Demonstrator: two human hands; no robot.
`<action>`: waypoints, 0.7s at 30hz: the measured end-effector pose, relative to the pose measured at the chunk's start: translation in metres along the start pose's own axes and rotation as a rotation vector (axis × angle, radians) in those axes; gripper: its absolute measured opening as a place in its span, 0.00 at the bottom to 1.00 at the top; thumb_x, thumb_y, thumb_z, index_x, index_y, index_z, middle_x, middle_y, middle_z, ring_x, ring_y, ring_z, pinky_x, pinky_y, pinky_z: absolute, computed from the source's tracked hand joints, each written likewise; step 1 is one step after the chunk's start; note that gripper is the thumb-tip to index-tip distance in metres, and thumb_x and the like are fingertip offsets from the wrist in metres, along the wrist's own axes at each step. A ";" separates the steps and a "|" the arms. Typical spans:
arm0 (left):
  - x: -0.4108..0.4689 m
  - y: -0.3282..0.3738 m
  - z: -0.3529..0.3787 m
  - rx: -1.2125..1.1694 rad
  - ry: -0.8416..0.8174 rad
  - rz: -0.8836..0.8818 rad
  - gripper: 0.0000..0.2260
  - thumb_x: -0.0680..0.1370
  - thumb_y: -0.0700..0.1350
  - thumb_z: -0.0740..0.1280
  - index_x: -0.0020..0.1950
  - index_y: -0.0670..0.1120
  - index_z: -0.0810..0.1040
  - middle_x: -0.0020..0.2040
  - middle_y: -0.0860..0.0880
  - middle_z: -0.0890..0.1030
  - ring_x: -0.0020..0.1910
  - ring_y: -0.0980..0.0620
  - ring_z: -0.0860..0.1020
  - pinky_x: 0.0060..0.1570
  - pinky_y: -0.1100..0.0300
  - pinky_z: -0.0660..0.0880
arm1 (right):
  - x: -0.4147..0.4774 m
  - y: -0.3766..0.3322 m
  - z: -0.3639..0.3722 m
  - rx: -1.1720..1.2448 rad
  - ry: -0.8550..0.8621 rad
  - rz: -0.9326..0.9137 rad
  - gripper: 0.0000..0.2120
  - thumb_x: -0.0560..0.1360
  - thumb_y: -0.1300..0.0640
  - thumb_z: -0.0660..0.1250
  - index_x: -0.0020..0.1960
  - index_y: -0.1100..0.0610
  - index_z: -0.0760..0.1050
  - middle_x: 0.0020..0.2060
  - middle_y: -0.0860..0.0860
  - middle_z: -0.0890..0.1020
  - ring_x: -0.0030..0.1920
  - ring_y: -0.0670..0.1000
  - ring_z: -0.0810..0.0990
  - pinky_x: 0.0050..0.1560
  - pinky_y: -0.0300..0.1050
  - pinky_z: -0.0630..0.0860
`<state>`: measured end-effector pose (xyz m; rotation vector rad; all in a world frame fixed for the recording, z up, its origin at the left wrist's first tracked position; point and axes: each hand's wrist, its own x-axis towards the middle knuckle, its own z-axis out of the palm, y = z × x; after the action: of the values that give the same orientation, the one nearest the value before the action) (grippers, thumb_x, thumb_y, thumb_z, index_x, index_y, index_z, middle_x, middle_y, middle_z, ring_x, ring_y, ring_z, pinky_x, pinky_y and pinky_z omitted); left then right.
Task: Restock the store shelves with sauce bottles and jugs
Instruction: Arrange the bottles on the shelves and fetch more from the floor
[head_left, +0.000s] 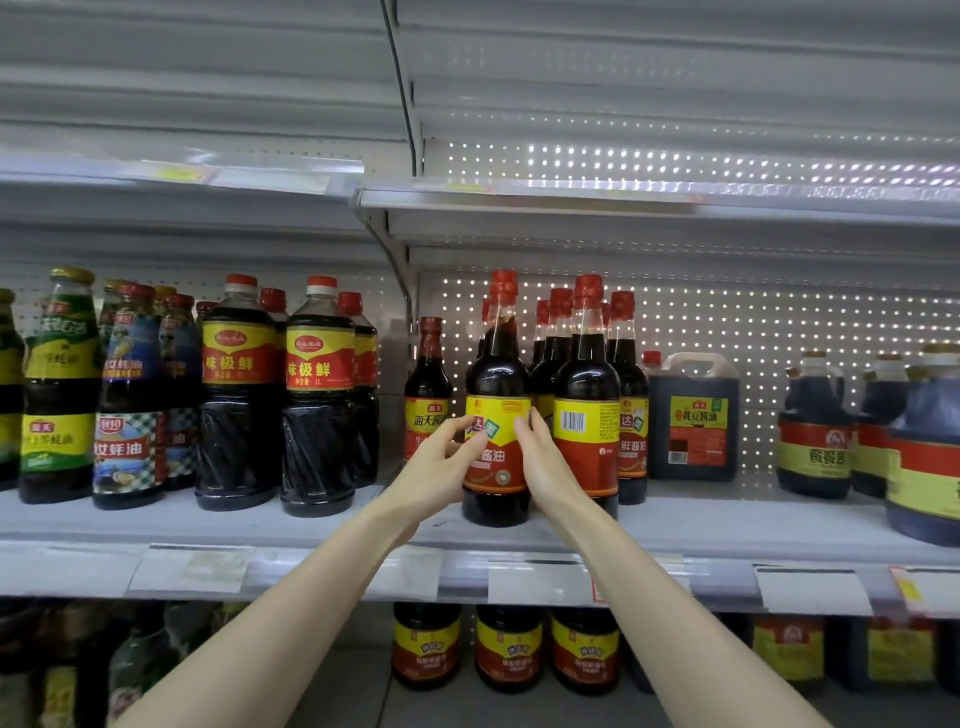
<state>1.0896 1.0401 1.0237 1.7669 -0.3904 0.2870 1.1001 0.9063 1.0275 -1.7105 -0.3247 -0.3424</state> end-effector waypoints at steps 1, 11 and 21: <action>0.000 0.001 -0.001 0.010 0.012 0.002 0.17 0.82 0.51 0.59 0.71 0.52 0.66 0.49 0.56 0.75 0.45 0.63 0.75 0.35 0.68 0.72 | 0.003 0.003 0.001 -0.011 0.016 0.007 0.24 0.82 0.44 0.51 0.77 0.45 0.55 0.71 0.47 0.68 0.68 0.51 0.70 0.67 0.51 0.69; 0.007 -0.004 0.007 -0.118 0.004 -0.058 0.20 0.82 0.48 0.59 0.74 0.53 0.63 0.55 0.53 0.78 0.51 0.57 0.77 0.40 0.61 0.74 | -0.012 -0.002 -0.003 0.006 0.016 0.031 0.25 0.82 0.43 0.52 0.77 0.44 0.55 0.72 0.51 0.66 0.69 0.53 0.69 0.68 0.58 0.69; 0.008 -0.009 0.006 -0.179 0.051 -0.051 0.19 0.83 0.47 0.58 0.74 0.52 0.64 0.63 0.47 0.76 0.57 0.52 0.77 0.48 0.58 0.75 | -0.014 -0.009 -0.002 0.113 -0.057 0.129 0.24 0.83 0.43 0.50 0.78 0.43 0.52 0.74 0.49 0.64 0.73 0.55 0.64 0.71 0.65 0.61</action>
<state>1.1003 1.0355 1.0171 1.5888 -0.3234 0.2527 1.0836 0.9053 1.0306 -1.6230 -0.2687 -0.1780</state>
